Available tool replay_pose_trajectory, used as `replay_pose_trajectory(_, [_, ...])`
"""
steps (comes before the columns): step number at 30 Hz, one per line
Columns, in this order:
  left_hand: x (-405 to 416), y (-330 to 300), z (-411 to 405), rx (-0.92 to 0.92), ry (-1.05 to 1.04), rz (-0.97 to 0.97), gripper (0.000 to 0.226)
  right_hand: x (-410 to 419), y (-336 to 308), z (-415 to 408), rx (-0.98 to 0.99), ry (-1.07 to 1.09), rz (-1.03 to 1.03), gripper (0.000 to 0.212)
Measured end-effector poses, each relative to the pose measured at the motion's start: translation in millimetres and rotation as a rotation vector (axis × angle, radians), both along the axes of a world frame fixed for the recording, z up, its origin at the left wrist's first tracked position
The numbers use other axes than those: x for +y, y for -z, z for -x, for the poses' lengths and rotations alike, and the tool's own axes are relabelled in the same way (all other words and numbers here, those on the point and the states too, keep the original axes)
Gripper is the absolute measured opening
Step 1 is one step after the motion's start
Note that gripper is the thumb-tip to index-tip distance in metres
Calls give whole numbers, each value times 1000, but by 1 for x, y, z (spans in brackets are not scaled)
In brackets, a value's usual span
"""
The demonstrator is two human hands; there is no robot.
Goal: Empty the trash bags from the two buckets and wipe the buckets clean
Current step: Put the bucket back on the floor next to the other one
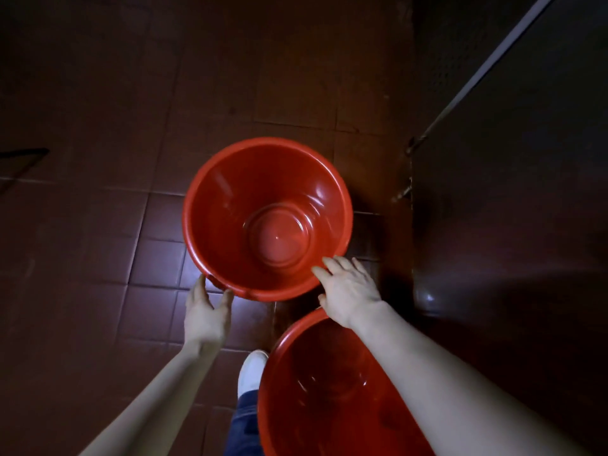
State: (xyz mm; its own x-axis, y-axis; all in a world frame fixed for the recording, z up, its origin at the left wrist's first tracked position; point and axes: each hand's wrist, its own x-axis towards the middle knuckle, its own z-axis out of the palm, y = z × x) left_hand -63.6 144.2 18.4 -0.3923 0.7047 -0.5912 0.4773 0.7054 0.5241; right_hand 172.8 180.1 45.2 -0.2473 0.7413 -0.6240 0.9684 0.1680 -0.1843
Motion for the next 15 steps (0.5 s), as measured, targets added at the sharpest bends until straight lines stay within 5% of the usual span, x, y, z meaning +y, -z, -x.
replay_pose_trajectory(15, [-1, -1, -8, -152, 318, 60, 65, 2, 12, -32, -152, 42, 95, 54])
